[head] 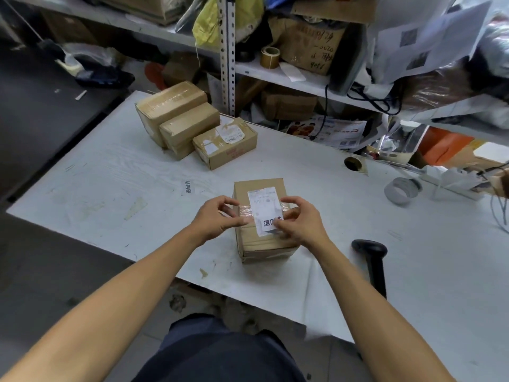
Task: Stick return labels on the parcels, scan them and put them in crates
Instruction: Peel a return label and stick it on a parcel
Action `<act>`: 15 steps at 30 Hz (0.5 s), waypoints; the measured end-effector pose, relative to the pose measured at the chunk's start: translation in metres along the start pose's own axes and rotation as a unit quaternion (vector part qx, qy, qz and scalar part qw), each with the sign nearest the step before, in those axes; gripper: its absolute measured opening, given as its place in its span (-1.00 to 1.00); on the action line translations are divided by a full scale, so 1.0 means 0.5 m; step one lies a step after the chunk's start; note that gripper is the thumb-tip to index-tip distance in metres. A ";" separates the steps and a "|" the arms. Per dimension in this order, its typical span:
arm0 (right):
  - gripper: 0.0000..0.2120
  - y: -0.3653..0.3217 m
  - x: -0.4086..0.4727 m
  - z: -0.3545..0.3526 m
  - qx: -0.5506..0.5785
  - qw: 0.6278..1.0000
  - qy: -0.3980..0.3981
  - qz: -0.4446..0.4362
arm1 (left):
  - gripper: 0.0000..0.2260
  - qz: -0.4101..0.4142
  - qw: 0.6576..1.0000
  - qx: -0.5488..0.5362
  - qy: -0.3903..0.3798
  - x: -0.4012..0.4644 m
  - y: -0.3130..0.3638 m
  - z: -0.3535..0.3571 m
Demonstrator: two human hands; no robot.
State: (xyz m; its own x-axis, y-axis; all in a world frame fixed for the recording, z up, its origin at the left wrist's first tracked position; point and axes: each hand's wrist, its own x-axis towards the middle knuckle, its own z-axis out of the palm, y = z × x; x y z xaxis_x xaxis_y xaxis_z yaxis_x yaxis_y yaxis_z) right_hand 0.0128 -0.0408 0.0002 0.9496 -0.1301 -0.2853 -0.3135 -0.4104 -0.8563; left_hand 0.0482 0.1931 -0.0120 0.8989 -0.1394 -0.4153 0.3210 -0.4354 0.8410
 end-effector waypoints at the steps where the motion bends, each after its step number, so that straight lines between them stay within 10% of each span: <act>1: -0.41 0.004 -0.003 0.010 -0.048 0.999 0.016 -0.004 | -0.38 -0.014 1.000 0.001 0.004 0.002 -0.009 0.004; 7: -0.14 -0.003 -0.037 0.033 -0.258 0.961 0.095 0.004 | -0.16 -0.116 0.986 -0.092 -0.079 0.017 -0.035 0.026; 15: -0.49 -0.007 -0.079 0.074 -0.039 0.970 0.226 0.081 | -0.21 -0.133 0.969 -0.155 -0.141 0.025 -0.031 0.005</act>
State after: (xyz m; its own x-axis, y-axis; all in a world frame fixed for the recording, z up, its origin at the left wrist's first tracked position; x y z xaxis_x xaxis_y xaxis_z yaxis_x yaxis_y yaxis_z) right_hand -0.0240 -0.0007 -0.0016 0.7990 -0.5734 -0.1814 -0.4748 -0.4163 -0.7754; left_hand 0.0537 0.1961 -0.0311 0.6689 -0.3146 -0.6734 0.6443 -0.2064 0.7364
